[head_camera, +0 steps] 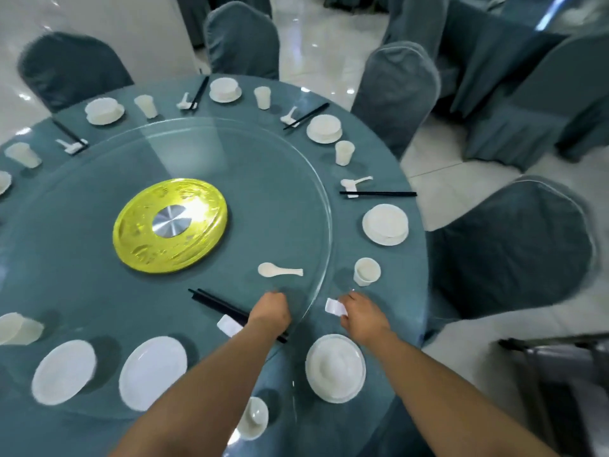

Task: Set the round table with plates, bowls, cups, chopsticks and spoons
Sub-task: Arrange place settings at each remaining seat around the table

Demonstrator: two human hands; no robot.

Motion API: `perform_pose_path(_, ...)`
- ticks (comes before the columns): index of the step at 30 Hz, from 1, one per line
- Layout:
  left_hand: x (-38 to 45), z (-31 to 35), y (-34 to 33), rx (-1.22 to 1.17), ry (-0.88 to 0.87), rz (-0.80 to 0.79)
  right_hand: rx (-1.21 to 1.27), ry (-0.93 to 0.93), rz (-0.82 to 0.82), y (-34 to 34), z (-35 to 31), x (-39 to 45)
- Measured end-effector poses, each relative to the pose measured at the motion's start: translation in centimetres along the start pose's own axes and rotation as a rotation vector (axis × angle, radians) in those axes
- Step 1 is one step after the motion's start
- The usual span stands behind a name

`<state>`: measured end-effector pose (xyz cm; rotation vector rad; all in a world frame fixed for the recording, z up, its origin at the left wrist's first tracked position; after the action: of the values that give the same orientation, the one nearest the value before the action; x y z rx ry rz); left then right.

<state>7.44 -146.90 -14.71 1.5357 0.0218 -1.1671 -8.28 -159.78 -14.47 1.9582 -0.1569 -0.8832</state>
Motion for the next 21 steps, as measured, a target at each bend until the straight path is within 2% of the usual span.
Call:
perform_pose_path(4,3.2,1.5,-1.8,0.079,-0.048,-0.123,-0.061,-0.037,-0.013,-1.0,3.6,0.9)
perform_pose_path(8,4.2,1.2,-3.1,0.176,-0.006,-0.148,-0.15,-0.031,-0.015,-1.3,4.6,2.4)
perform_pose_path(12,5.3,1.4,-3.3,0.159,0.009,-0.195,-0.189,-0.029,0.004,-1.7,4.9,3.7)
perform_pose_path(14,5.4,1.2,-3.6,0.175,0.011,-0.208,-0.105,-0.059,0.065,-1.5,5.0,3.6)
perform_pose_path(17,5.2,0.3,-4.4,0.203,0.017,-0.219,0.076,-0.214,0.148,-2.1,5.7,2.5)
perform_pose_path(21,5.4,0.7,-4.5,0.212,0.001,-0.224,0.211,-0.362,0.108,-3.7,6.7,2.2)
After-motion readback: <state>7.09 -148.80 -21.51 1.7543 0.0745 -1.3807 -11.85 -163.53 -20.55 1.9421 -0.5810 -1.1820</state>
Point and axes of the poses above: each hand's wrist, its own x-axis towards the middle knuckle, its own y-axis out of the back of the hand, z = x × y, the point moved 9 cm from there along x, towards the middle knuckle, and after that the axes turned 7 degrees about -z, right-handed, at the moved point
